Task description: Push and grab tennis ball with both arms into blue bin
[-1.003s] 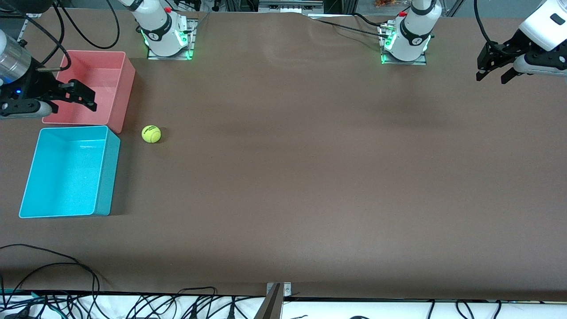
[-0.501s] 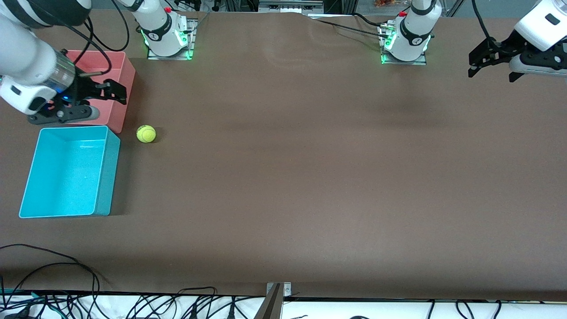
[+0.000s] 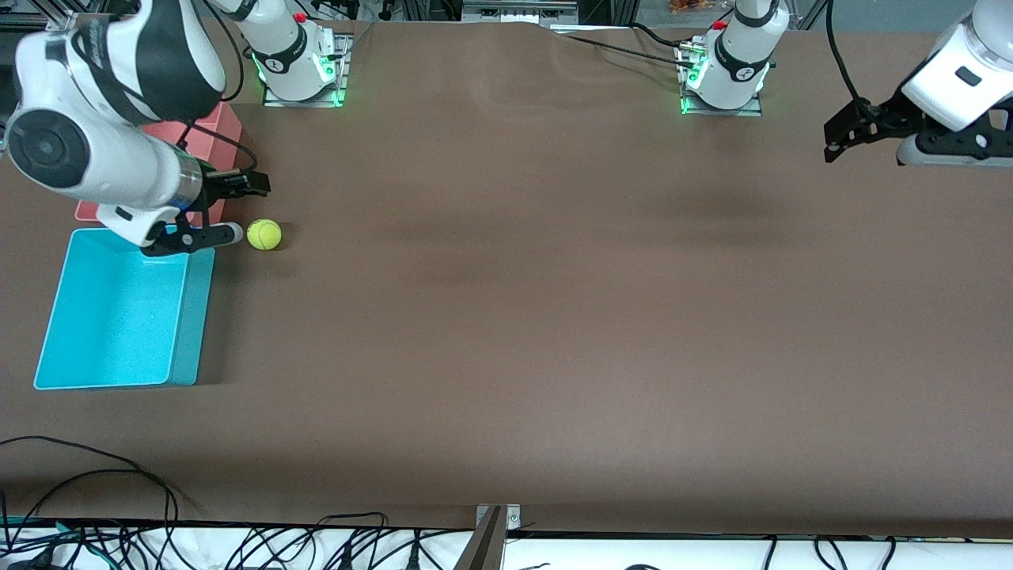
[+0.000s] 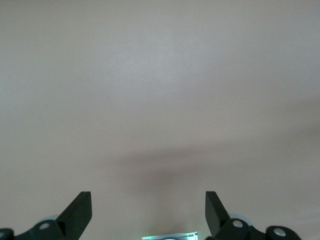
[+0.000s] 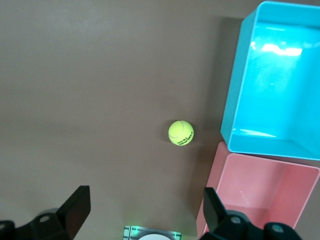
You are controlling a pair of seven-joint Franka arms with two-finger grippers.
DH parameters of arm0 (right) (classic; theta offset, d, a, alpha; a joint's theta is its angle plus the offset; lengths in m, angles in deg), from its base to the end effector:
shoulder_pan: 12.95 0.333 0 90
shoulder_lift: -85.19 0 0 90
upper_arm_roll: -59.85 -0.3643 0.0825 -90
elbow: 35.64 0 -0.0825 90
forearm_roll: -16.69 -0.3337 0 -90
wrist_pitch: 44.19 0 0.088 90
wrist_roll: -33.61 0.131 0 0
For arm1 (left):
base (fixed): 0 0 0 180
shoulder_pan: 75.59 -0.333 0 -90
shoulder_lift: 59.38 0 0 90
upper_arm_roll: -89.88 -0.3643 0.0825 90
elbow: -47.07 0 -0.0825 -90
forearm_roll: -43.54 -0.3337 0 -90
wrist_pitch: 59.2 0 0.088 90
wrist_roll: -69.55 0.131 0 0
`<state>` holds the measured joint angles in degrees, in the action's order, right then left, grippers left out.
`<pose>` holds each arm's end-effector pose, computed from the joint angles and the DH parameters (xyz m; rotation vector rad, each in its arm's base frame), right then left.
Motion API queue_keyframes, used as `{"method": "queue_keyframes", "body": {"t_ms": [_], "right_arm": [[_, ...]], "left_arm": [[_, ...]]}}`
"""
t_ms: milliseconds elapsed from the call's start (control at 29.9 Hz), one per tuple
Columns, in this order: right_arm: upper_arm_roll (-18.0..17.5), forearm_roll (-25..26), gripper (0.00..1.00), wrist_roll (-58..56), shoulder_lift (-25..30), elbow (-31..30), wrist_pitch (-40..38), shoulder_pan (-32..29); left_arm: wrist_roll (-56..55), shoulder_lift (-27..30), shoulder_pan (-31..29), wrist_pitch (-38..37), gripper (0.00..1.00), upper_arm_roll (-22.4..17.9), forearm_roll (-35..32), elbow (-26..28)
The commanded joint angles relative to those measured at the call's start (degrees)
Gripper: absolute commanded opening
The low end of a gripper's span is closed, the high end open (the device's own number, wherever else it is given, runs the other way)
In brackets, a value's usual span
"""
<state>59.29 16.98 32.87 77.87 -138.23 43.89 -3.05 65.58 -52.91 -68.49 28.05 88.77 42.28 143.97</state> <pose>0.4949 0.0904 0.4934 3.0354 0.2991 -0.5856 0.4537 -0.0440 0.6486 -3.1154 0.0545 0.0835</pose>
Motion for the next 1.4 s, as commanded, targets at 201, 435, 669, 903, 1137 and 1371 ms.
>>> {"method": "queue_keyframes", "body": {"t_ms": [201, 435, 669, 903, 1137, 1371], "right_arm": [[1.4, 3.0, 1.0, -0.7, 0.7, -14.6, 11.0, -0.7], [2.2, 9.8, 1.0, -0.7, 0.8, -23.9, 22.6, -0.8], [3.5, 10.1, 1.0, -0.8, -1.2, -29.3, 31.6, -0.9], [5.1, 10.1, 1.0, -1.0, -3.8, -29.6, 34.4, -0.9], [5.2, 10.1, 1.0, -1.0, -7.9, -29.6, 39.4, -1.0], [5.3, 10.1, 1.0, -1.0, -9.5, -29.5, 40.8, -1.2]], "left_arm": [[-0.5, -2.5, -0.7, -1.4, 1.0, 0.4, 1.2, -3.6], [-0.3, -2.5, -0.7, -1.4, 1.0, 0.4, 1.1, -4.1], [-0.3, -2.5, -0.7, -1.4, 1.0, 0.3, 0.7, -5.1], [-0.2, -2.6, -1.1, -1.4, 1.0, 0.0, 0.6, -5.6], [-0.4, -2.6, -1.1, -1.4, 1.0, 0.1, 0.6, -5.6], [-0.4, -2.7, -1.1, -1.4, 1.0, 0.1, 1.2, -5.9]]}}
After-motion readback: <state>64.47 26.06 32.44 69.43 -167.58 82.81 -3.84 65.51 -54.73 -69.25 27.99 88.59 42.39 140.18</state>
